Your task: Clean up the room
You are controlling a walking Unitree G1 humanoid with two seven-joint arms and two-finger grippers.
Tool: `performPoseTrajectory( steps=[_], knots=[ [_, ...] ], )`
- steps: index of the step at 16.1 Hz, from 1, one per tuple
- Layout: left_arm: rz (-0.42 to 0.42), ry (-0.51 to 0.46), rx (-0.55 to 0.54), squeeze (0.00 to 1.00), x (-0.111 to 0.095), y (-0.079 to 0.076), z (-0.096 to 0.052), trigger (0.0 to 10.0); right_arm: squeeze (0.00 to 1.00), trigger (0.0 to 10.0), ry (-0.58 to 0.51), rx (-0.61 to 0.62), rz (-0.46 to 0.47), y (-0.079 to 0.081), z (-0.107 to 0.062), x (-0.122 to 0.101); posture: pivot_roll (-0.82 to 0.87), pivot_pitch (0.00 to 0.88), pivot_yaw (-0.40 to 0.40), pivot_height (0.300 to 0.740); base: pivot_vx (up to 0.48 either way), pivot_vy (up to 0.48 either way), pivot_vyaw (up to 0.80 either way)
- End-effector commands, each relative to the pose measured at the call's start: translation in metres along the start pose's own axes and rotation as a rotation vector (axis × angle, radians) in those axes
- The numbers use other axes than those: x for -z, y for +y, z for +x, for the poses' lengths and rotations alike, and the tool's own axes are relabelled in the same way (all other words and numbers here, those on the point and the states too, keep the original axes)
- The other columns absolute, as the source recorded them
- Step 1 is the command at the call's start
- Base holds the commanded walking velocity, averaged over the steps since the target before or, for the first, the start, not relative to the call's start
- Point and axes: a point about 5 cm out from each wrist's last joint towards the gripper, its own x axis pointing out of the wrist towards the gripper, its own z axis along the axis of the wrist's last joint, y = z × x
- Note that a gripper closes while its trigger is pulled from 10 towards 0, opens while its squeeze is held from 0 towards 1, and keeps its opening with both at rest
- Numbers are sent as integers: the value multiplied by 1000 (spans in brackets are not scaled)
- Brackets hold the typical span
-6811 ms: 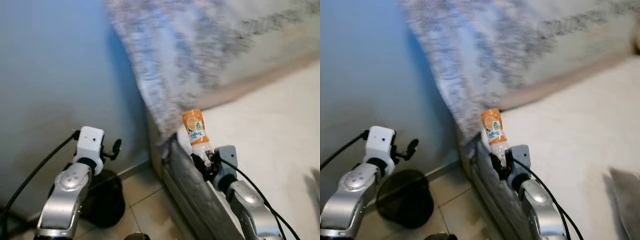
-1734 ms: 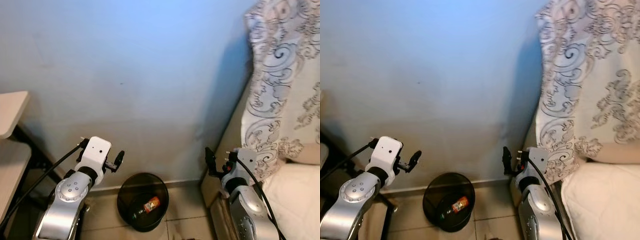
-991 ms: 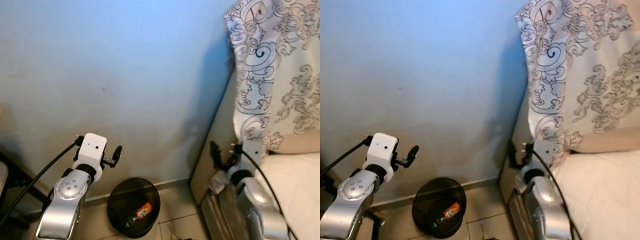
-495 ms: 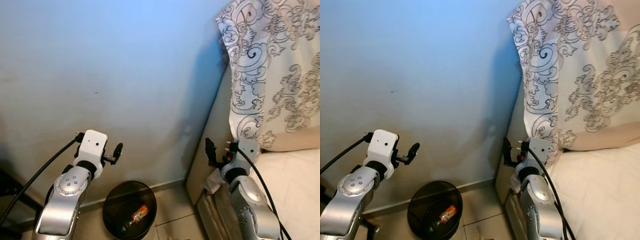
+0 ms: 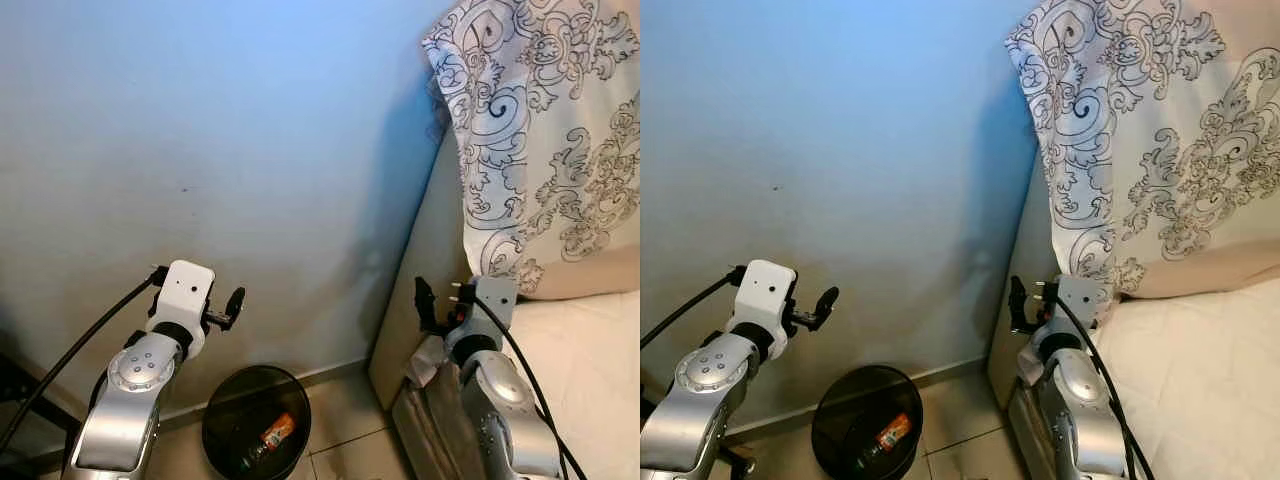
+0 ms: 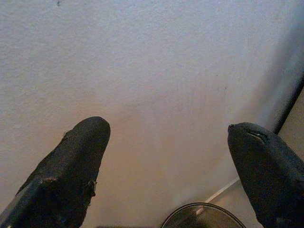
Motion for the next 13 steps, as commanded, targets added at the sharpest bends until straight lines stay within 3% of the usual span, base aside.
performPoseTrajectory(
  steps=[1,8,13],
  knots=[
    [-4,12,-10,0,2,3,0,10000,1000,10000,-21,6,-29,0,1,-3,-2,0,0,740,0,0,-781],
    [-12,27,-14,0,14,5,4,10000,1000,10000,12,7,-9,-1,0,2,-3,0,-2,740,0,0,-781],
    [-20,-10,-20,0,4,-1,3,10000,1000,10000,-5,-3,-14,2,1,0,-4,0,-3,740,0,0,-781]
  ],
)
